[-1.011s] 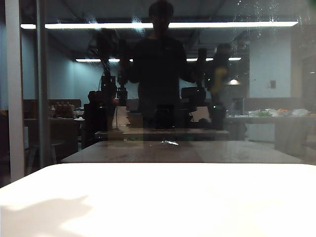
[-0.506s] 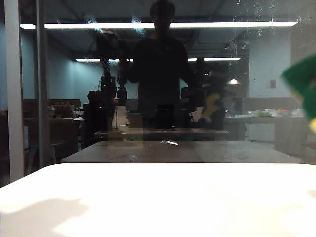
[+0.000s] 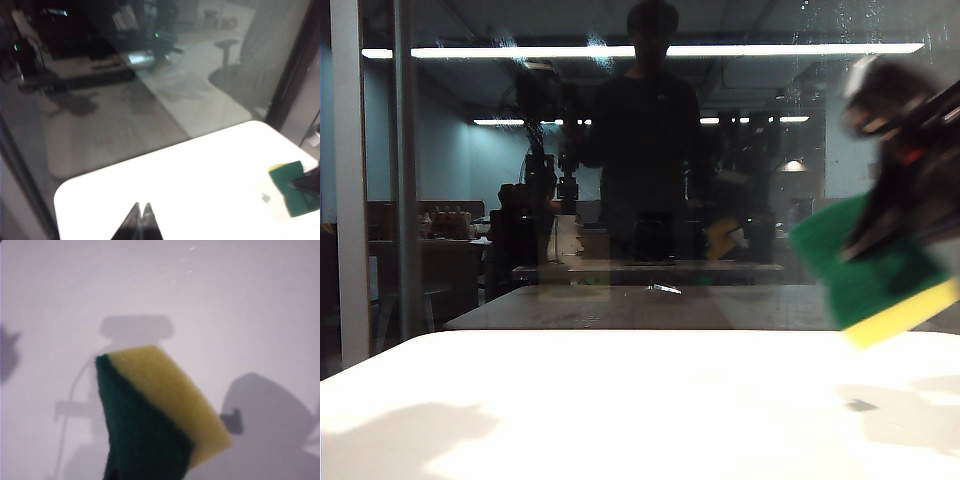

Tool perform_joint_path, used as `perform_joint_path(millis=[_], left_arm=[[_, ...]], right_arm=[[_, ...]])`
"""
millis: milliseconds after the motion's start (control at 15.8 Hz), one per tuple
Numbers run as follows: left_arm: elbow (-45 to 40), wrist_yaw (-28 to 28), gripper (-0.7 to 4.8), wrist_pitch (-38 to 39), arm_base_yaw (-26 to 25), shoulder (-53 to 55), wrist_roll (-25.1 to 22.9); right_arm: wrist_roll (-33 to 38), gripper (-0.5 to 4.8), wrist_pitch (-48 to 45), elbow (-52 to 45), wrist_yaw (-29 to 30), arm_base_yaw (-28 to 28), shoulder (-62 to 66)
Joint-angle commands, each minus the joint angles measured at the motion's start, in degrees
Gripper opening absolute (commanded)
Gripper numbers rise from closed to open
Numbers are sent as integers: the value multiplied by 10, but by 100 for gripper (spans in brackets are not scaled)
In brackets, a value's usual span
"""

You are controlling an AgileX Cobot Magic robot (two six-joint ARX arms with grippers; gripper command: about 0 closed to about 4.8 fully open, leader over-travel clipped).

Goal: Reach upward to find where there is water on the glass, pick up the sponge from the table, dry the water, and finally place the sponge back on the table.

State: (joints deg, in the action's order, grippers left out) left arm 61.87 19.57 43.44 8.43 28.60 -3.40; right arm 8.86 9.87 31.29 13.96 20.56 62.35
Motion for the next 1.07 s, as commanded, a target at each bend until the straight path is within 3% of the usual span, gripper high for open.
perform_joint_path(millis=[63, 442, 822, 885, 1075], left_arm=[[-4, 13, -6, 14, 0, -10, 0], [-74, 19, -6, 20, 0, -77, 9], [-99, 23, -6, 44, 0, -114, 9], [-99, 23, -6, 50, 0, -115, 9], [-99, 23, -6, 49, 0, -115, 9]], right_arm=[[32, -5, -72, 2, 0, 23, 64], [65, -5, -135, 2, 9, 46, 175], [73, -5, -149, 2, 12, 46, 196], [73, 6, -149, 2, 17, 46, 196], [84, 126, -148, 2, 27, 46, 196]])
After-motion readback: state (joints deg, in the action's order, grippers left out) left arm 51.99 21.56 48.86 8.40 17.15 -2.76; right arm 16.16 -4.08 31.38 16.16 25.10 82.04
